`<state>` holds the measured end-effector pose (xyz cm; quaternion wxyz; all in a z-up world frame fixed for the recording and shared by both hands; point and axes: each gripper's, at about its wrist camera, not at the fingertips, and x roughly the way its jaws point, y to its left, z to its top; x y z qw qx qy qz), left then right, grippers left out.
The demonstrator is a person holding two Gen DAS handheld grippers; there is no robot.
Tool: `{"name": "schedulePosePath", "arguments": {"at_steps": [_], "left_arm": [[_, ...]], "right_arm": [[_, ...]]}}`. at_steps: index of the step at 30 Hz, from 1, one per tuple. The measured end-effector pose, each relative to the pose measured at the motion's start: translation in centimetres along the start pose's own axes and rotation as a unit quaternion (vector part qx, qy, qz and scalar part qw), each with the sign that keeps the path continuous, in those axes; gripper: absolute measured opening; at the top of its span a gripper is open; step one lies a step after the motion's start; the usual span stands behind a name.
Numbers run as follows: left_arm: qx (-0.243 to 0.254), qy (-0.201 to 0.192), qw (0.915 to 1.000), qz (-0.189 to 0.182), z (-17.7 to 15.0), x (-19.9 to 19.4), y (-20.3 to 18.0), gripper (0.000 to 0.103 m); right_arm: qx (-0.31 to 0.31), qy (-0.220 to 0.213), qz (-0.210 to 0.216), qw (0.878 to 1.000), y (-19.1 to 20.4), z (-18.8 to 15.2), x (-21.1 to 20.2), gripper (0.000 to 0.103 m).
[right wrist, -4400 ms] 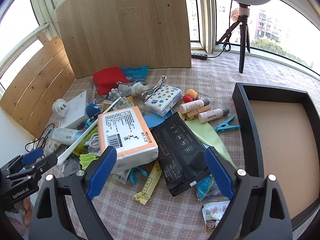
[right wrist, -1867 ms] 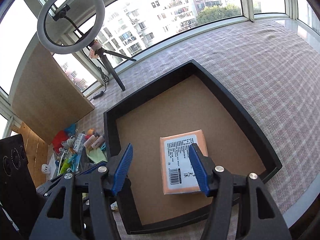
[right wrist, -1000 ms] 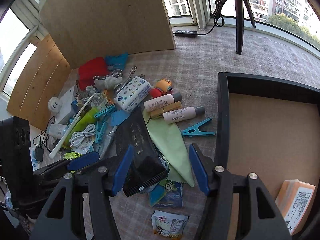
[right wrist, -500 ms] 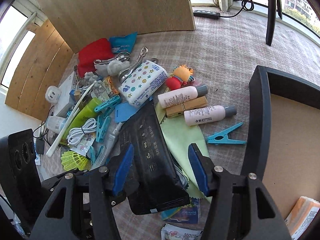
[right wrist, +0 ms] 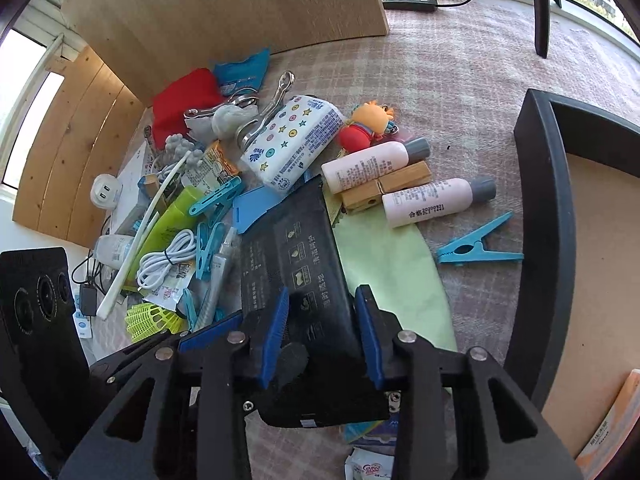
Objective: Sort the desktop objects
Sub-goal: 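Grasp the black pouch with the right tool and lift it, then carry the black pouch into the tray and open the right tool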
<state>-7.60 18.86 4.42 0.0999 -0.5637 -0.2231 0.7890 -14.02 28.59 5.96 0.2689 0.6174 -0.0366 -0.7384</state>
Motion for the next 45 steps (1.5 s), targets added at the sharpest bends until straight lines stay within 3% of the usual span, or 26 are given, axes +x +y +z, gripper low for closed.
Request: {"name": "schedulePosePath", "arguments": {"at_steps": [17, 30, 33, 35, 40, 45], "left_arm": [[0.065, -0.023, 0.9973, -0.025, -0.1, -2.5, -6.0, 0.051], [0.169, 0.005, 0.9827, -0.076, -2.0, -0.5, -17.6, 0.051], [0.193, 0.010, 0.9773, -0.087, -2.8, -0.4, -19.5, 0.051], [0.210, 0.005, 0.9742, -0.082, -3.4, -0.6, -20.6, 0.051], [0.207, 0.011, 0.9751, -0.079, -3.4, -0.7, -20.2, 0.051], [0.196, 0.000, 0.9789, -0.058, -2.8, -1.3, -18.0, 0.051]], "right_arm": [[0.028, -0.064, 0.014, 0.997, -1.8, -1.7, -6.6, 0.036], [0.101, -0.133, -0.037, 0.985, -10.1, -5.0, -15.6, 0.040], [0.113, -0.146, -0.068, 0.980, -11.8, -6.0, -17.4, 0.052], [0.117, -0.158, -0.091, 0.976, -12.6, -6.6, -18.4, 0.055], [0.125, -0.165, -0.101, 0.973, -13.4, -7.2, -19.1, 0.055], [0.106, -0.164, -0.102, 0.976, -11.9, -7.0, -18.1, 0.055]]}}
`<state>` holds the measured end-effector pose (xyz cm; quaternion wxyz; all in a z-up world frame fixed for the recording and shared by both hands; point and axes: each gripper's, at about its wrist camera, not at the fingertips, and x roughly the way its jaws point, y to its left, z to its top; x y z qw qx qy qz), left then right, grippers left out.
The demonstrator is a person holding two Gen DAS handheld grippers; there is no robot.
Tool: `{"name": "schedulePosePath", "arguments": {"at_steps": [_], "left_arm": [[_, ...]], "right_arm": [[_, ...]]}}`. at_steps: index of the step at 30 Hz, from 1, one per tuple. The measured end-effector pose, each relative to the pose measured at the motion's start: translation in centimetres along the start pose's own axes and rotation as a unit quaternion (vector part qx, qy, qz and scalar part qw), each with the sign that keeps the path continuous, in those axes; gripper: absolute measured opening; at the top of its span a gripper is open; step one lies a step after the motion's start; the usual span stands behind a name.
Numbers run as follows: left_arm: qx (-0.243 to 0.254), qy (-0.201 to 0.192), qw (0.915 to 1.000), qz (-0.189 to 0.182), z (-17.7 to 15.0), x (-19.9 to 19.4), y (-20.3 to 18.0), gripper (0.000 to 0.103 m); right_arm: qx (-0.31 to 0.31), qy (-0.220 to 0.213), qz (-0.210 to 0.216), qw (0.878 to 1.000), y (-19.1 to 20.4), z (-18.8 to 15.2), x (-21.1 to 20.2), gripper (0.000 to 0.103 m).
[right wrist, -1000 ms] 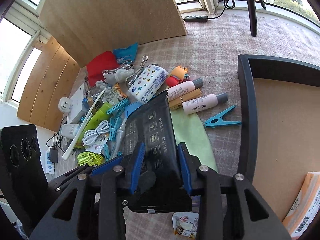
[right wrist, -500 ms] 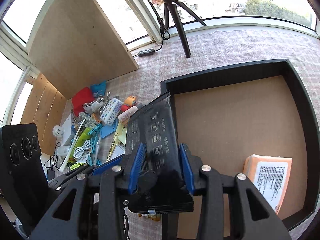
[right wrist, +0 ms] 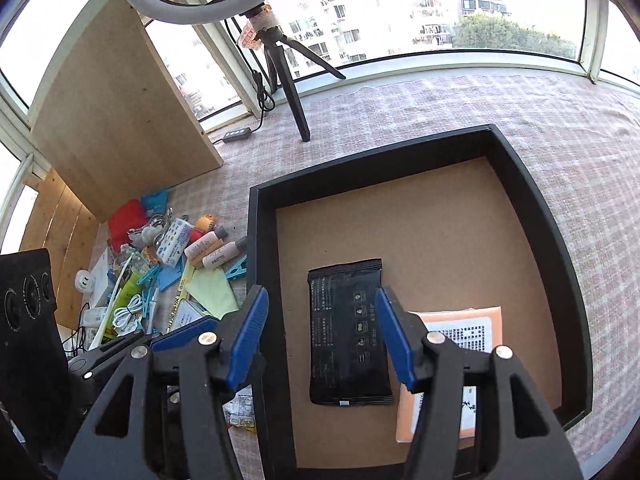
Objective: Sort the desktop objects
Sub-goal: 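Carry the black pouch into the tray and open the right tool, then grasp the clear plastic box with the right tool while the left tool grasps the yellow straw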
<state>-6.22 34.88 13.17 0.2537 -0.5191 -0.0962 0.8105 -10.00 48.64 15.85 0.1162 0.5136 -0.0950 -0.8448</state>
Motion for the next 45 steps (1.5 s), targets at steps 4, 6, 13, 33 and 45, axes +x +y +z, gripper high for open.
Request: {"name": "schedulePosePath", "arguments": {"at_steps": [4, 6, 13, 33, 45], "left_arm": [[-0.010, -0.006, 0.9996, 0.025, -0.3, -1.1, 2.5, 0.051], [-0.013, -0.010, 0.9990, 0.041, -0.7, -1.8, 4.1, 0.051], [-0.043, -0.014, 0.9942, 0.097, -3.0, -4.8, 10.9, 0.051], [-0.048, 0.048, 0.9902, 0.122, -5.1, -3.1, 18.2, 0.047], [-0.056, 0.110, 0.9864, 0.108, -0.9, 2.2, 19.7, 0.023]], "right_arm": [[-0.039, 0.001, 0.002, 0.999, 2.6, -0.4, 0.8, 0.055], [-0.059, 0.004, 0.010, 0.998, 4.0, -0.6, 1.3, 0.055], [-0.120, 0.012, 0.032, 0.992, 8.1, -1.2, 3.3, 0.055], [-0.343, 0.101, 0.047, 0.933, 17.0, -6.1, 10.0, 0.068], [-0.388, 0.105, 0.054, 0.914, 18.1, -7.3, 12.1, 0.069]]}}
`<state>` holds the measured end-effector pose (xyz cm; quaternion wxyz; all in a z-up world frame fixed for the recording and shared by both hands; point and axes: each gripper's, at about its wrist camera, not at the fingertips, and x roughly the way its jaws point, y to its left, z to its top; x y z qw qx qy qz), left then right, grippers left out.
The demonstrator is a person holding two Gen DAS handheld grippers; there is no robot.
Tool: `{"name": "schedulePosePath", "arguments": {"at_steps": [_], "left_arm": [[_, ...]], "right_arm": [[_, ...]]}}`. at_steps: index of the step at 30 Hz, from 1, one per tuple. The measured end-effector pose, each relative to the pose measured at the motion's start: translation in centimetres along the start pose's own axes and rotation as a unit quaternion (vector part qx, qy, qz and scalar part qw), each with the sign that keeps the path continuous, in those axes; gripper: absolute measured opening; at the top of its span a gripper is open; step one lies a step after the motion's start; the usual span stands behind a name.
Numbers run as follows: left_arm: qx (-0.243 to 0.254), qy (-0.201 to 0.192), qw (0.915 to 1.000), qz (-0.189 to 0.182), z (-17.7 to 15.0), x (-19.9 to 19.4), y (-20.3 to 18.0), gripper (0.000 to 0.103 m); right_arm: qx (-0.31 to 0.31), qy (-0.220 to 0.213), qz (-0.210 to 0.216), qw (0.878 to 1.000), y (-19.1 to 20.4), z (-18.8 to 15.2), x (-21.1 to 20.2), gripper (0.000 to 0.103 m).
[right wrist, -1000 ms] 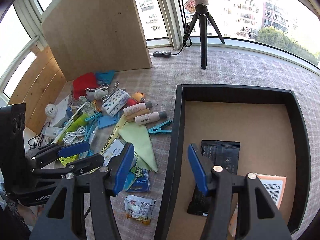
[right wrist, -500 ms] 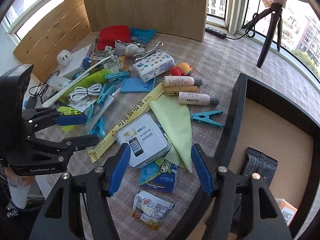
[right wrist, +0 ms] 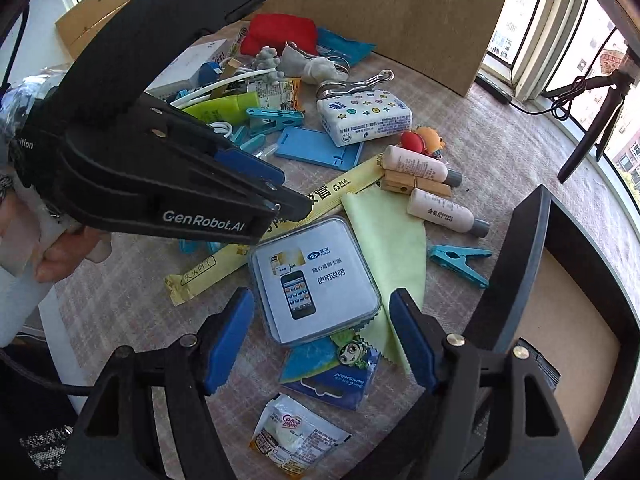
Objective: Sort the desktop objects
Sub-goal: 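Grasp the clear plastic box with the right tool while the left tool grasps the yellow straw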
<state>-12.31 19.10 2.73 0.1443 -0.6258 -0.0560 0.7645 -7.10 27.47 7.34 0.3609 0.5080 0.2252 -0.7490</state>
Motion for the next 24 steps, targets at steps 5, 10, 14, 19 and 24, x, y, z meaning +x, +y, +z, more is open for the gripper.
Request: {"name": "schedulePosePath", "arguments": {"at_steps": [5, 10, 14, 19, 24], "left_arm": [[0.010, 0.007, 0.9999, -0.001, 0.4, 0.5, -0.4, 0.022], [0.026, 0.006, 0.9996, 0.007, 0.8, 0.7, -1.0, 0.018], [0.020, 0.002, 0.9998, -0.001, 0.7, 0.6, -0.7, 0.015], [0.013, 0.000, 0.9999, -0.004, 0.1, 0.3, 0.0, 0.011], [0.015, -0.003, 0.9999, -0.005, -0.4, -0.2, 0.4, 0.011]], "right_arm": [[-0.009, 0.004, 0.005, 1.000, 0.1, 0.2, 0.8, 0.069], [-0.028, 0.011, 0.002, 1.000, 0.4, 0.5, 1.5, 0.070], [-0.028, 0.011, 0.009, 1.000, 0.6, 0.7, 2.0, 0.073], [-0.022, 0.033, 0.018, 0.999, 0.8, 0.5, 3.4, 0.075], [-0.010, 0.026, 0.018, 0.999, 0.6, 0.1, 3.7, 0.075]]}}
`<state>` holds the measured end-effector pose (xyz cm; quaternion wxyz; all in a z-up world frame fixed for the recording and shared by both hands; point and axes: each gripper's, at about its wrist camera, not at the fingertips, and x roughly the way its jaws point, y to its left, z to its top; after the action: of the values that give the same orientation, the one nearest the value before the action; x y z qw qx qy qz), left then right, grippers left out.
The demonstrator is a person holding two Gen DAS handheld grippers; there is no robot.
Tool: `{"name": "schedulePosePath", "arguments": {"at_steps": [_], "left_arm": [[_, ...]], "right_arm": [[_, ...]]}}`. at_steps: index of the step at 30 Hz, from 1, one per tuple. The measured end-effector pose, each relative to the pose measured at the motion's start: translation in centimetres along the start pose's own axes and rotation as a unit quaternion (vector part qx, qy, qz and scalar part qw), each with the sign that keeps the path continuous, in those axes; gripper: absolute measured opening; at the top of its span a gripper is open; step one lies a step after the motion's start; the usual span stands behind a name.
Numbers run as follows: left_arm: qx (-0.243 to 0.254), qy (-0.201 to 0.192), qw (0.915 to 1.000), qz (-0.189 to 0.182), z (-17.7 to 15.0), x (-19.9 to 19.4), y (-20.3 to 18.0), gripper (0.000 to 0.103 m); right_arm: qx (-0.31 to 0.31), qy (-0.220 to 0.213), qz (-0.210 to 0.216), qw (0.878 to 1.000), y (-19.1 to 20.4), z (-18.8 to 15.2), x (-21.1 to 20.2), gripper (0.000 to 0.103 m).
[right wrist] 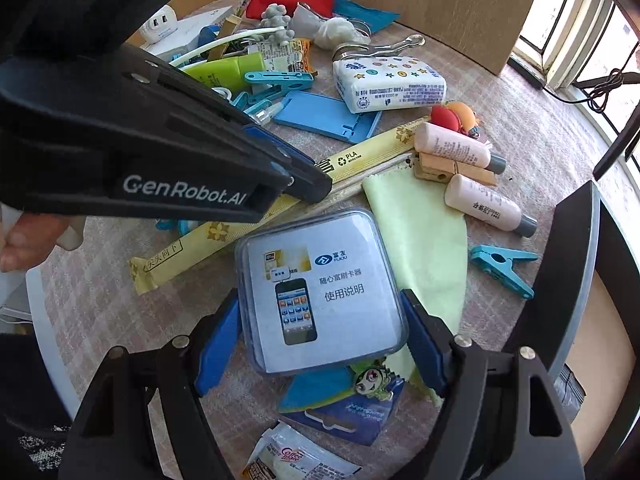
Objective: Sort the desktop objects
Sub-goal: 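Grasp the clear plastic box with the right tool while the left tool grasps the yellow straw, then carry the box and straw into the tray and open both tools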
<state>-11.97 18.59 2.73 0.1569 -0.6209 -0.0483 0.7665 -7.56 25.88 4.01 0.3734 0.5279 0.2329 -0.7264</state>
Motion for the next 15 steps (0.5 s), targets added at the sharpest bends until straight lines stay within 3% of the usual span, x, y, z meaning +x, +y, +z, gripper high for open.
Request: {"name": "schedulePosePath", "arguments": {"at_steps": [15], "left_arm": [[-0.030, -0.026, 0.9988, -0.028, -3.5, -2.7, 0.6, 0.010]], "right_arm": [[0.065, -0.047, 0.012, 0.997, -1.3, -2.3, -4.2, 0.071]]}}
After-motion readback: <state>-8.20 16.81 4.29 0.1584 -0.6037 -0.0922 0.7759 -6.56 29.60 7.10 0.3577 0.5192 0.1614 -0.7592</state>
